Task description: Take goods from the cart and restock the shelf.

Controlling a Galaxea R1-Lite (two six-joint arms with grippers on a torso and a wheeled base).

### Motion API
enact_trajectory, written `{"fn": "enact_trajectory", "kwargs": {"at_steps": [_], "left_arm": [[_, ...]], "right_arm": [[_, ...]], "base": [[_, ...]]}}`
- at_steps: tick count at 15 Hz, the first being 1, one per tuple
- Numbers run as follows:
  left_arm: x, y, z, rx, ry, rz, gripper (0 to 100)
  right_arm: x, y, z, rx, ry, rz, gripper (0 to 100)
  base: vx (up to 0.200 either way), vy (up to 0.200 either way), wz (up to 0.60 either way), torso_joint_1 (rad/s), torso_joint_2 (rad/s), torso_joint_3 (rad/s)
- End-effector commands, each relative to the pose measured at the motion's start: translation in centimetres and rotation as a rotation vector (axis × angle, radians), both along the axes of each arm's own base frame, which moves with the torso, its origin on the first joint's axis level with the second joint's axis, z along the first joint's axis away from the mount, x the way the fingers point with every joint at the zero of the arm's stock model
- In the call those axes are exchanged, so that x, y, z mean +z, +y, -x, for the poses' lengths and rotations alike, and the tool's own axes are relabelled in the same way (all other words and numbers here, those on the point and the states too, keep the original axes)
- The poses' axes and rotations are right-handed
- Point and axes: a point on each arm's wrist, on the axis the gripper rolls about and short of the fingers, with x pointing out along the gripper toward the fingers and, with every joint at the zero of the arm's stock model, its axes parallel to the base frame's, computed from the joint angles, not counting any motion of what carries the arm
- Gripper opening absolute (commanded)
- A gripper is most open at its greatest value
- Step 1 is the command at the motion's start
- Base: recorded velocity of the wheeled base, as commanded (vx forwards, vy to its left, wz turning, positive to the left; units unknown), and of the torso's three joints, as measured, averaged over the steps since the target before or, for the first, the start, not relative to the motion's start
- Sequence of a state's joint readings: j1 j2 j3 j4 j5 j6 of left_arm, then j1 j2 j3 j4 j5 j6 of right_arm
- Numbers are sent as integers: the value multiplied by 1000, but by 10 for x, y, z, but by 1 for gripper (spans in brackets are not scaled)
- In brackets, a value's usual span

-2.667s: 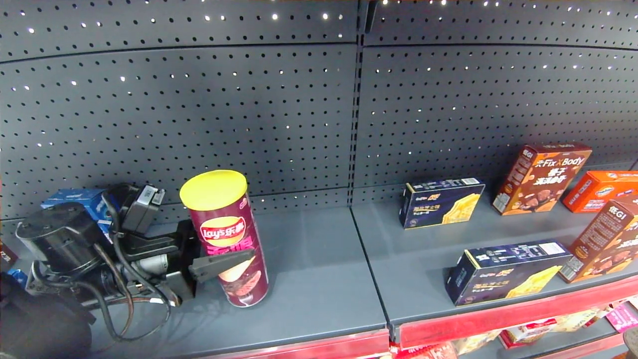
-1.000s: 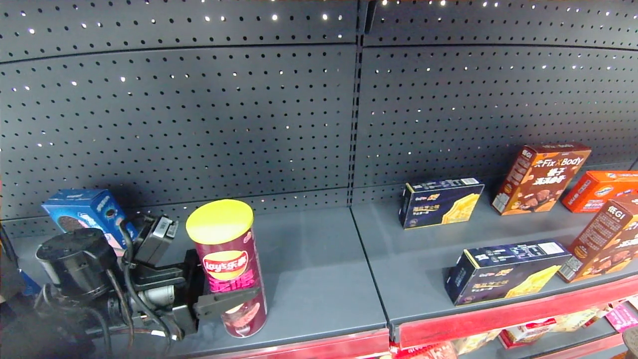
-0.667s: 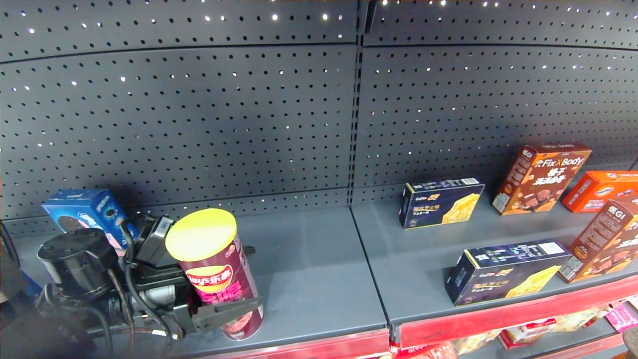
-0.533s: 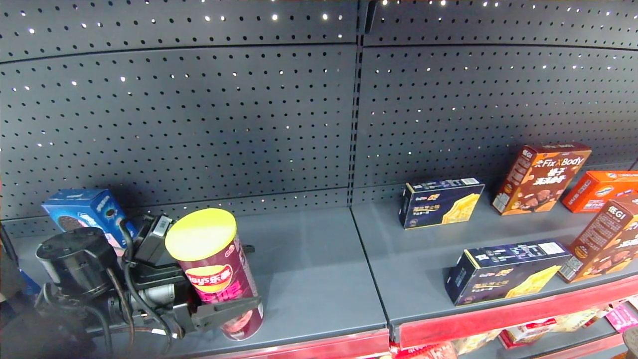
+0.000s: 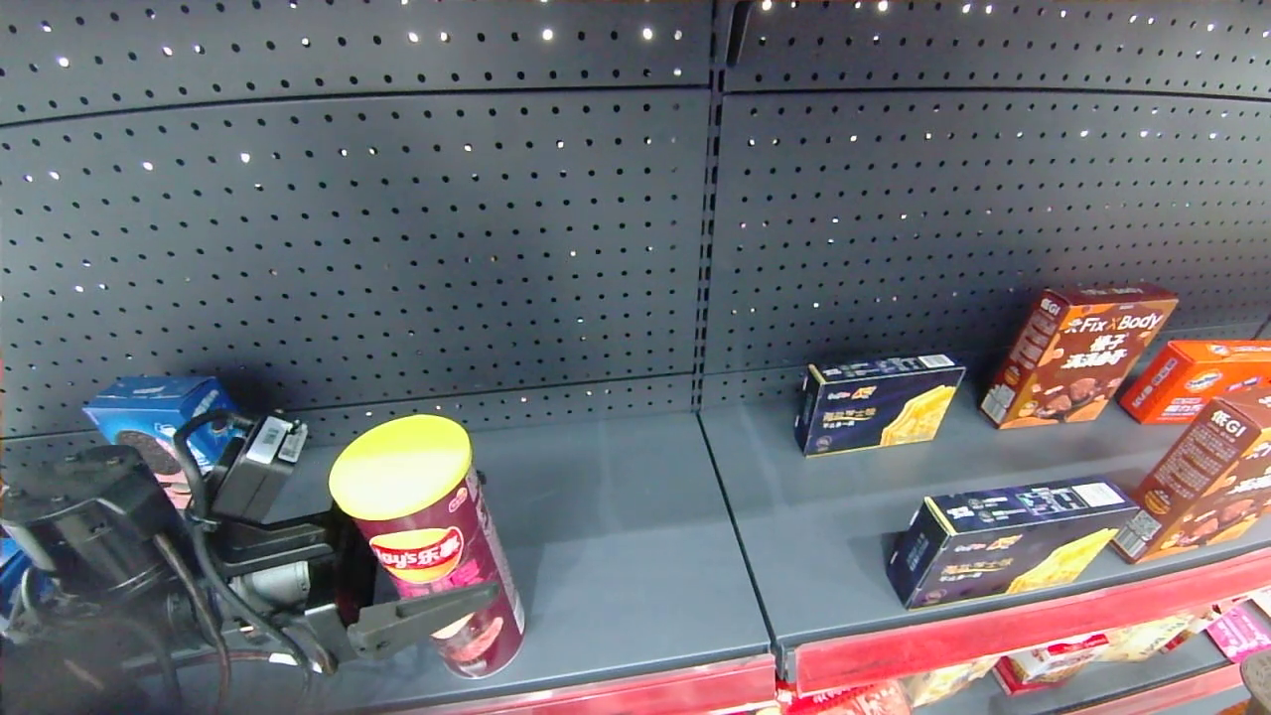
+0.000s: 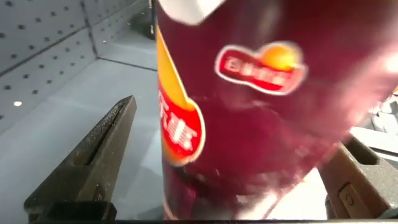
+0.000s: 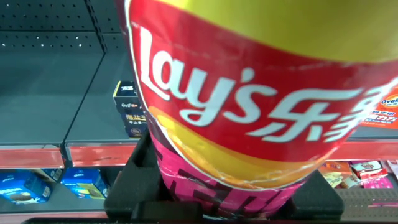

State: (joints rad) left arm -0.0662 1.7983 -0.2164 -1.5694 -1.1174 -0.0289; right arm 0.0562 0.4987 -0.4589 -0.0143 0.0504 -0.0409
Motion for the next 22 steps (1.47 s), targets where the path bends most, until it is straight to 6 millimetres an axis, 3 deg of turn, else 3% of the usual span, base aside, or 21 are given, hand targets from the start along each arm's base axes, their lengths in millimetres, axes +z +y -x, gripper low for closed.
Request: {"fn": "enact_trajectory", "kwargs": {"at_steps": [1,9,22], "left_arm": [[4,7,8,29,-17,-1,100],[8,16,32,61,-31,-8,100],[8,49,55,214,-38,-19,100]], "right_arm": [[-1,0,0,2,0,1,0],[0,0,0,-2,-3,0,0],[0,0,0,-4,-3,0,0]], "base": [[0,0,0,0,0,0],[0,0,0,0,0,0],[0,0,0,0,0,0]]}}
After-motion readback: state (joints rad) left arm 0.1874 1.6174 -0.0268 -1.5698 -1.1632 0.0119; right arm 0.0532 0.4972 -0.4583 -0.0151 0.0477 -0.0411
